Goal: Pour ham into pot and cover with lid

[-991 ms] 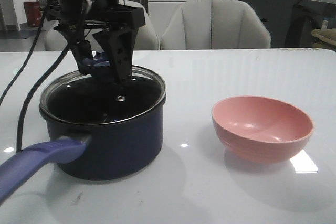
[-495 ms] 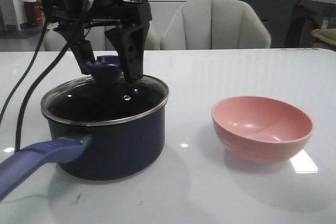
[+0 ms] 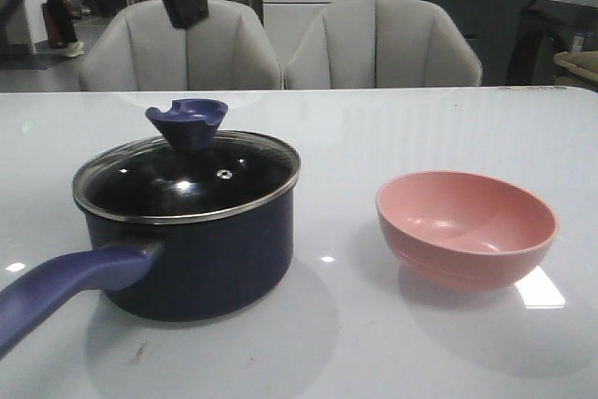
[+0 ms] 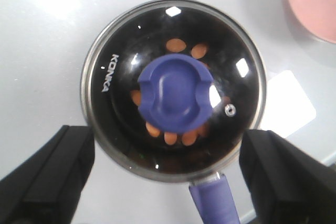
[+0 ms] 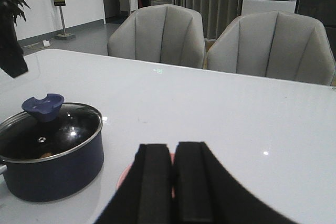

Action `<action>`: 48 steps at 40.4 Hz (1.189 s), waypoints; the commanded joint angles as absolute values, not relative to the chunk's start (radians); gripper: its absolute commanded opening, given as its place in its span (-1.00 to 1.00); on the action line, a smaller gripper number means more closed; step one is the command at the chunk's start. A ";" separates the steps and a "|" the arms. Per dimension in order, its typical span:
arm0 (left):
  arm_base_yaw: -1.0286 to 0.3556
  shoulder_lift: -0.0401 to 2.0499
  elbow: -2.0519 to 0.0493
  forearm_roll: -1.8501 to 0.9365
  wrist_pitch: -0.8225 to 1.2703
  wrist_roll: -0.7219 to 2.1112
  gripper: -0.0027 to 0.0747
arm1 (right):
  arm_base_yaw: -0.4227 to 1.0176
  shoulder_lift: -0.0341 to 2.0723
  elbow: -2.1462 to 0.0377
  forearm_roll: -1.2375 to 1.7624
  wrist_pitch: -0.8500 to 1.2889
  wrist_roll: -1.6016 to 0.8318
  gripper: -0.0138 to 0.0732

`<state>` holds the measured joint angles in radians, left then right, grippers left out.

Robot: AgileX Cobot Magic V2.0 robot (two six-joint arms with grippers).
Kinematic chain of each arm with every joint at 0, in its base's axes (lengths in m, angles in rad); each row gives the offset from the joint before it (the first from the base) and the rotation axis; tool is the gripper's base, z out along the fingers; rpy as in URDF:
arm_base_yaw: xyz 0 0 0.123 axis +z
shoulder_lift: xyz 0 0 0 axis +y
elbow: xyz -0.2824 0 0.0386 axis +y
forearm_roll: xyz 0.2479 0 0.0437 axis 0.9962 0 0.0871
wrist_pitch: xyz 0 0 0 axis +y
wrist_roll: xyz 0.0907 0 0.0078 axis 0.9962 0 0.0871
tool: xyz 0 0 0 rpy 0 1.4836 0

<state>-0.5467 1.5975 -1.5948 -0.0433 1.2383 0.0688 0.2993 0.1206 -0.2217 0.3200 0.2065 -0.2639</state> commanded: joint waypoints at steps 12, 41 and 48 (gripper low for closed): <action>-0.552 1.097 -1.364 -0.039 1.038 0.060 0.59 | 0.300 0.130 -0.248 0.326 0.136 -0.269 -0.33; -0.552 0.155 -0.516 -0.047 0.509 0.060 0.18 | 0.300 0.130 -0.248 0.326 0.136 -0.269 -0.33; -0.552 0.036 -0.429 -0.096 0.486 0.060 -0.50 | 0.300 0.130 -0.248 0.326 0.136 -0.269 -0.33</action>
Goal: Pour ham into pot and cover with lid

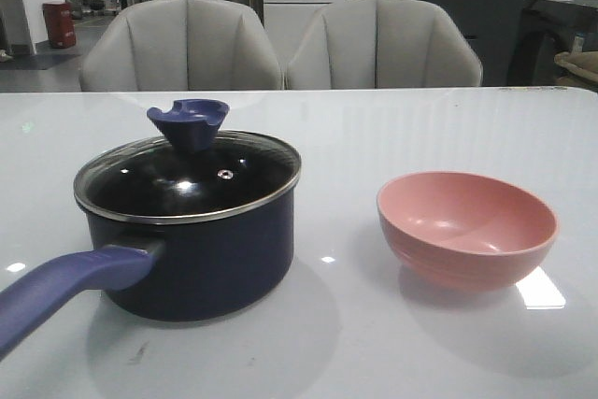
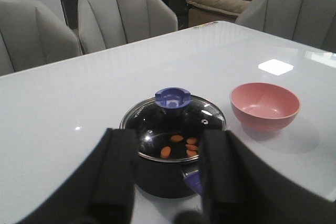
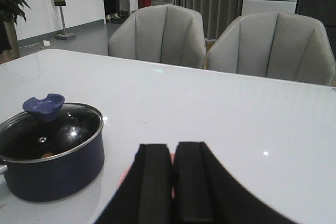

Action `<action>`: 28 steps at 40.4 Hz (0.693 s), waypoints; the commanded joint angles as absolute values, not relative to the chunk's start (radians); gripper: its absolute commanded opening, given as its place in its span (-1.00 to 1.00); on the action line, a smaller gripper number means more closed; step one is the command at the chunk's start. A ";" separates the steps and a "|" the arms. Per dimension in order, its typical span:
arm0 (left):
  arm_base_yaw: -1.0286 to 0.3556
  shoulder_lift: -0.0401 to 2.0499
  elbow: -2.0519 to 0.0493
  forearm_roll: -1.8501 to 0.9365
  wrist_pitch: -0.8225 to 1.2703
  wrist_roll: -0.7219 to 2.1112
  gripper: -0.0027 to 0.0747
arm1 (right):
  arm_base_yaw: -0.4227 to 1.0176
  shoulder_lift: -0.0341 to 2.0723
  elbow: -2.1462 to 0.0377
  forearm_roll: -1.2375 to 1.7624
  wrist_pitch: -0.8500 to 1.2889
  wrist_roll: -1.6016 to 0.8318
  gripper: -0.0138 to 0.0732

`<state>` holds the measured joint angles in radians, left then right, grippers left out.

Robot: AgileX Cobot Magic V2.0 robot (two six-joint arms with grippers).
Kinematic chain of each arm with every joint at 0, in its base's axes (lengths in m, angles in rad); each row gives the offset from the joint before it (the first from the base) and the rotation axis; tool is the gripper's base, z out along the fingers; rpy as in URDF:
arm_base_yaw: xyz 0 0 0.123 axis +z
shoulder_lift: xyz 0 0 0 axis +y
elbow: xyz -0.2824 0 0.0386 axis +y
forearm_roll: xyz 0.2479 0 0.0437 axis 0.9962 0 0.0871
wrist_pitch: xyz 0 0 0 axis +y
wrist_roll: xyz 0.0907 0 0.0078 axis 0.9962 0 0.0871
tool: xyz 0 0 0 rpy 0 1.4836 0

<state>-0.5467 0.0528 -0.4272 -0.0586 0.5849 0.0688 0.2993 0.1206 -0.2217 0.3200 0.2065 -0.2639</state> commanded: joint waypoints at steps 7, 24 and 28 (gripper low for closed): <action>-0.552 0.030 -0.423 -0.098 0.497 0.060 -0.61 | 0.300 0.130 -0.248 0.326 0.136 -0.269 -0.33; -0.552 0.030 -0.423 -0.098 0.497 0.060 -0.61 | 0.300 0.130 -0.248 0.326 0.136 -0.269 -0.33; -0.552 0.030 -0.416 -0.098 0.493 0.060 -0.61 | 0.300 0.130 -0.248 0.326 0.136 -0.269 -0.33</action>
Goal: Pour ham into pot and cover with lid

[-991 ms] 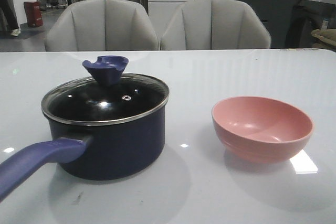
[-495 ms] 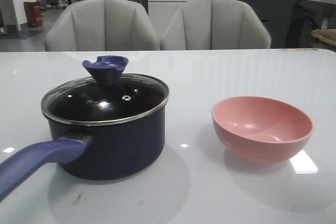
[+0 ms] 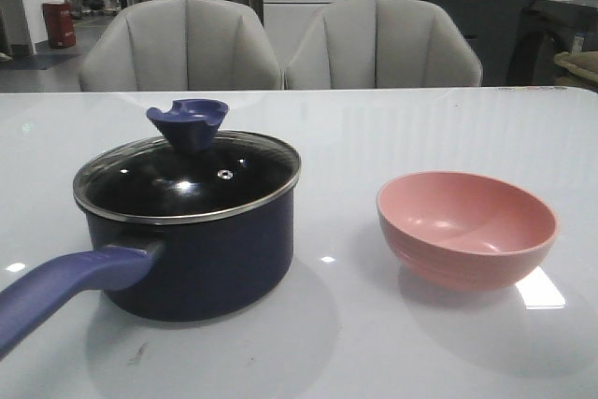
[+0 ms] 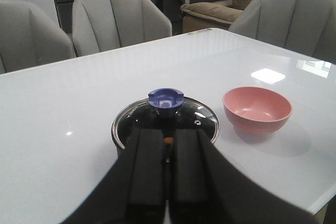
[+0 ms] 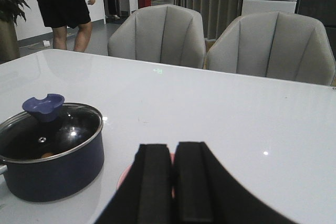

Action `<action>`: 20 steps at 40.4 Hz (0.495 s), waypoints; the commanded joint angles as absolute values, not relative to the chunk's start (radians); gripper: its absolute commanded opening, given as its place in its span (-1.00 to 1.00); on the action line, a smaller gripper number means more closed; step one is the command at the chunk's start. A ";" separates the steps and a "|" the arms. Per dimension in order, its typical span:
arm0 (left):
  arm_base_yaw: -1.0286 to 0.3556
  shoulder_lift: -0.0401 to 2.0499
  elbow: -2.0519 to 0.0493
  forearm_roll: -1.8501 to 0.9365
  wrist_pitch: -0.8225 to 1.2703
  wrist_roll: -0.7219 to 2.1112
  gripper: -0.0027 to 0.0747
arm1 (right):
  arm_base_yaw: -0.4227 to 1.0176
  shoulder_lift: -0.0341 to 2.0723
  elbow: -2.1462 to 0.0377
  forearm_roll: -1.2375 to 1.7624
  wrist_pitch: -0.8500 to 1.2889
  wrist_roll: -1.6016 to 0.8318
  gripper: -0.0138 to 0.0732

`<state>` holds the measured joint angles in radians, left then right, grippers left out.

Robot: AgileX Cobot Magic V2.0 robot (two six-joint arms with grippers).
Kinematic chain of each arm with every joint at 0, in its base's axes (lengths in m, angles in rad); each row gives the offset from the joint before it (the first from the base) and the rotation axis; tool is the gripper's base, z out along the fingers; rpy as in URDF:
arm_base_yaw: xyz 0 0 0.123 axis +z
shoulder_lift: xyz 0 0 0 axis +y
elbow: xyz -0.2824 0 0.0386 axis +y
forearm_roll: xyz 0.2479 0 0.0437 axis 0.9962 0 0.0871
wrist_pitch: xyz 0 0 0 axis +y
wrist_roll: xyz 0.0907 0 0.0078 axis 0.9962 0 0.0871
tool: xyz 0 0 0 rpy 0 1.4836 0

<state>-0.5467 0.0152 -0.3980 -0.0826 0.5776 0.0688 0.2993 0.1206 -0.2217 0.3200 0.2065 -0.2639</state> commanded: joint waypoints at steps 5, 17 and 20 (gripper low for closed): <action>-0.534 0.030 -0.364 -0.086 0.370 0.060 -0.61 | 0.300 0.130 -0.248 0.326 0.136 -0.269 -0.33; -0.248 0.030 -0.128 -0.071 0.017 0.060 -0.61 | 0.300 0.130 -0.248 0.326 0.136 -0.269 -0.33; -0.173 0.024 -0.081 -0.093 -0.044 0.056 -0.61 | 0.300 0.130 -0.248 0.326 0.136 -0.269 -0.33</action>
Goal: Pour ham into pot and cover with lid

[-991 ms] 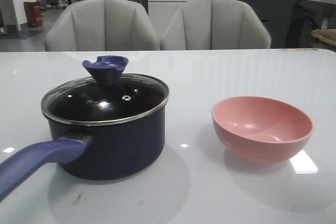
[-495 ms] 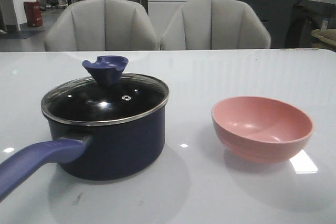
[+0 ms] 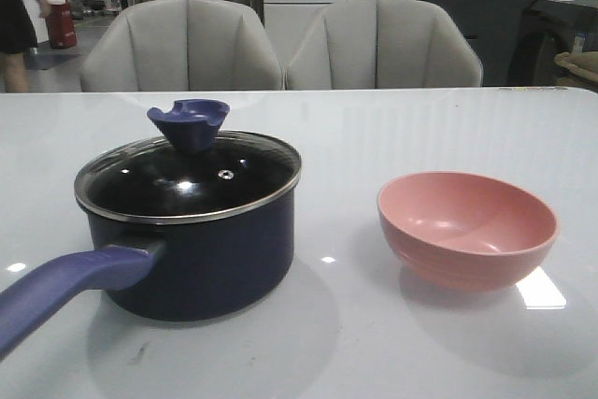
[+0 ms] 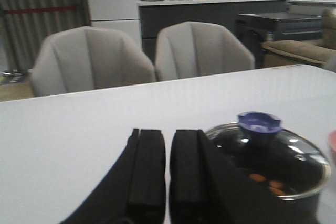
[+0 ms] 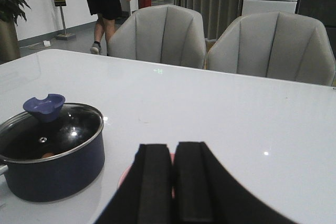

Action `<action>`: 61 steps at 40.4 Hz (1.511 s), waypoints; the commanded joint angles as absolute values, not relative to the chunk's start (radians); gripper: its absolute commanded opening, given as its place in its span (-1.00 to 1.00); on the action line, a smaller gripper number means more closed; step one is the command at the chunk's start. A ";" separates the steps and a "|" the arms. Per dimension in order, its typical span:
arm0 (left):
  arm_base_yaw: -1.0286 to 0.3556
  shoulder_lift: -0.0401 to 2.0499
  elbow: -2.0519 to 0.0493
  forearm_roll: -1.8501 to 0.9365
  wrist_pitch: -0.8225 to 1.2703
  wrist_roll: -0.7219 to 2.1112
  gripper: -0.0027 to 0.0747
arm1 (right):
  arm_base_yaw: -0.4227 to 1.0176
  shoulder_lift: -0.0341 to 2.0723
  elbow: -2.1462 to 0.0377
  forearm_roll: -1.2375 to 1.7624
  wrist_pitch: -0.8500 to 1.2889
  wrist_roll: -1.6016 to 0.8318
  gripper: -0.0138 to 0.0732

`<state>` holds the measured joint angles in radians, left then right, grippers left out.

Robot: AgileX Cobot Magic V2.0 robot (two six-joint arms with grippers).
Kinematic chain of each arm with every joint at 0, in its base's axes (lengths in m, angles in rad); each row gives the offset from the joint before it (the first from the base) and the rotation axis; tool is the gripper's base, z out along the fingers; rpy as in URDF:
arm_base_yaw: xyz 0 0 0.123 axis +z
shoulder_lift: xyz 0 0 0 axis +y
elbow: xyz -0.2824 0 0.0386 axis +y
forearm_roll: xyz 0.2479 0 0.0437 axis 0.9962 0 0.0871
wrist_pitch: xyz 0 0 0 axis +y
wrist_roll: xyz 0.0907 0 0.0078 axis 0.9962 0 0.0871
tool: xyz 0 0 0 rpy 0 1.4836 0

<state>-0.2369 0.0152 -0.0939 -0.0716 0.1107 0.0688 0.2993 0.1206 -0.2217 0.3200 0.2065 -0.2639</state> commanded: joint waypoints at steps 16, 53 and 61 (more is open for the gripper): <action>-0.084 -0.028 0.038 -0.099 -0.107 0.056 -0.61 | 0.300 0.130 -0.248 0.326 0.136 -0.269 -0.33; -0.084 -0.028 0.038 -0.099 -0.107 0.056 -0.61 | 0.300 0.130 -0.248 0.326 0.136 -0.269 -0.33; -0.084 -0.028 0.038 -0.099 -0.107 0.056 -0.61 | 0.294 0.130 -0.248 0.260 0.136 -0.269 -0.33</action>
